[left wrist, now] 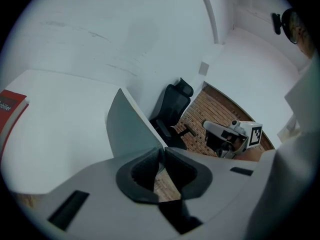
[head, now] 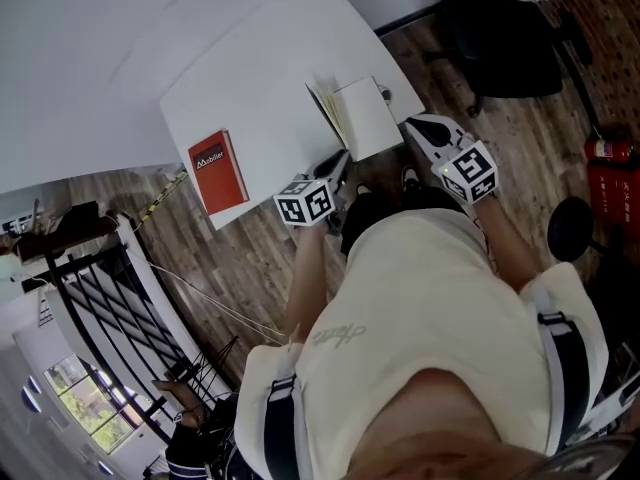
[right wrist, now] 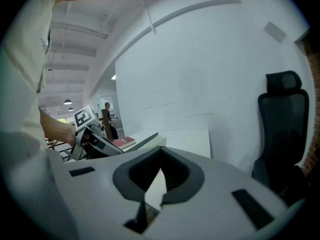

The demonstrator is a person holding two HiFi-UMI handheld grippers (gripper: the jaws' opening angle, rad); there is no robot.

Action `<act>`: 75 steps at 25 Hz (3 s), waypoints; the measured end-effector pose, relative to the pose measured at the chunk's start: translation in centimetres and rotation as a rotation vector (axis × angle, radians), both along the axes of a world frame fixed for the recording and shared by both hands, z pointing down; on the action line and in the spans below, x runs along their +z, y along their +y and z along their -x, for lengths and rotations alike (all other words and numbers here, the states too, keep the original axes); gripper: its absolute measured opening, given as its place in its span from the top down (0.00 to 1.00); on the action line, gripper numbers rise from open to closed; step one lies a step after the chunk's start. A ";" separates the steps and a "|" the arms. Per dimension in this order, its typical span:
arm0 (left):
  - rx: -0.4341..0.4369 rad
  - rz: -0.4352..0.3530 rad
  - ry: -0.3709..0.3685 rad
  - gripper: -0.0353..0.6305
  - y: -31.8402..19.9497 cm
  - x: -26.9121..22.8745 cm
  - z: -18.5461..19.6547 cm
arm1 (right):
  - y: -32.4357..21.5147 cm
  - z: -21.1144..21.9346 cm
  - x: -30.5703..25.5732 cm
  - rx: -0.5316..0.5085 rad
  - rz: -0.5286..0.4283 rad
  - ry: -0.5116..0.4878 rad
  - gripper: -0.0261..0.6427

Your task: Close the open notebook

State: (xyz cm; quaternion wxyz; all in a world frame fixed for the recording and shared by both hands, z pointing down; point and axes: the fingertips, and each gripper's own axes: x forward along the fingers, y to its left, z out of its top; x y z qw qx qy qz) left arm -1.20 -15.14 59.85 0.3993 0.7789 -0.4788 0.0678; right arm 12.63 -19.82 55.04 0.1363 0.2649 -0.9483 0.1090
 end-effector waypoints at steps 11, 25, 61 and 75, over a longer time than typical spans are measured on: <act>0.028 0.032 0.016 0.89 -1.1 1.2 -3.0 | -0.9 -1.0 1.0 0.004 0.020 -0.015 0.95; 0.105 0.078 -0.027 0.89 -2.7 2.7 -7.6 | -1.9 -2.8 2.5 0.004 0.056 -0.010 0.95; -0.346 -0.288 -0.277 0.90 -2.9 -15.3 11.9 | -3.9 10.9 -10.3 -0.270 -0.151 -0.024 0.95; -0.404 -0.465 -0.379 0.90 -3.5 -21.8 18.2 | -4.2 15.1 -17.2 -0.245 -0.395 -0.067 0.95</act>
